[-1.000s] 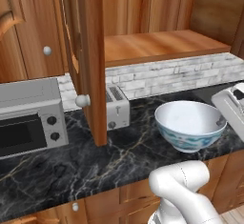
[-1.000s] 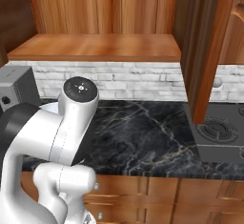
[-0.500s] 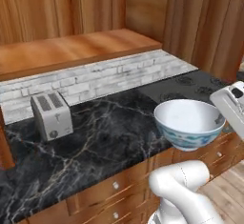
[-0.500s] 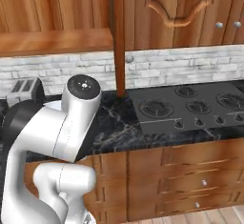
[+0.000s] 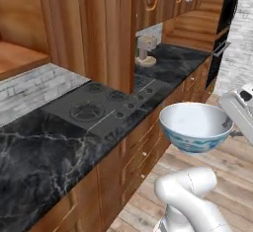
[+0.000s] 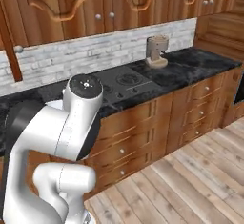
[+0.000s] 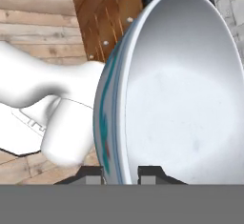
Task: Pick up the bowls from the cabinet and place each bowl in front of a stool on the dining counter.
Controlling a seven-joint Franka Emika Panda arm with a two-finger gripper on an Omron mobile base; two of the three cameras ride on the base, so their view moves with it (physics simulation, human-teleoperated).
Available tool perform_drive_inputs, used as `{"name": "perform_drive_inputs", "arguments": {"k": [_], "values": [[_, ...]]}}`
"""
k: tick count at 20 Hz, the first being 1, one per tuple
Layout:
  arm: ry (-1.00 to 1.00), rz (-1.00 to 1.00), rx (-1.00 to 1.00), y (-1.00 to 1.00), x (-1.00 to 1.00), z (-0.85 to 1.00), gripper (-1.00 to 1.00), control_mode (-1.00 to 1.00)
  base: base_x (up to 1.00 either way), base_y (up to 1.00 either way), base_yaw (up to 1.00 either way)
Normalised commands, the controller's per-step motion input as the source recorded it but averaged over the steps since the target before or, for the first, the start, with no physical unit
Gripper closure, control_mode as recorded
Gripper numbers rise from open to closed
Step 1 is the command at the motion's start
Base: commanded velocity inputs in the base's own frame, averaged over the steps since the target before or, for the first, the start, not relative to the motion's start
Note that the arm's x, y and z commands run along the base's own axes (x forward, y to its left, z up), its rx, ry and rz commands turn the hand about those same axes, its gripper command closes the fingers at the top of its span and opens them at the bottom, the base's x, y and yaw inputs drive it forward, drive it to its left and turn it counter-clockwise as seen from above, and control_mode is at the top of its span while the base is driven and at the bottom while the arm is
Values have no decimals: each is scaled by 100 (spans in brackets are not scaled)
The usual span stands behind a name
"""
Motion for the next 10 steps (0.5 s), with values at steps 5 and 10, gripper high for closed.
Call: {"name": "perform_drive_inputs", "arguments": {"k": [5, 10], "values": [[0, 0, 0, 0, 0, 0, 100, 100, 12, -81, -80], [0, 0, 0, 0, 0, 0, 100, 100, 30, -61, -81]]}}
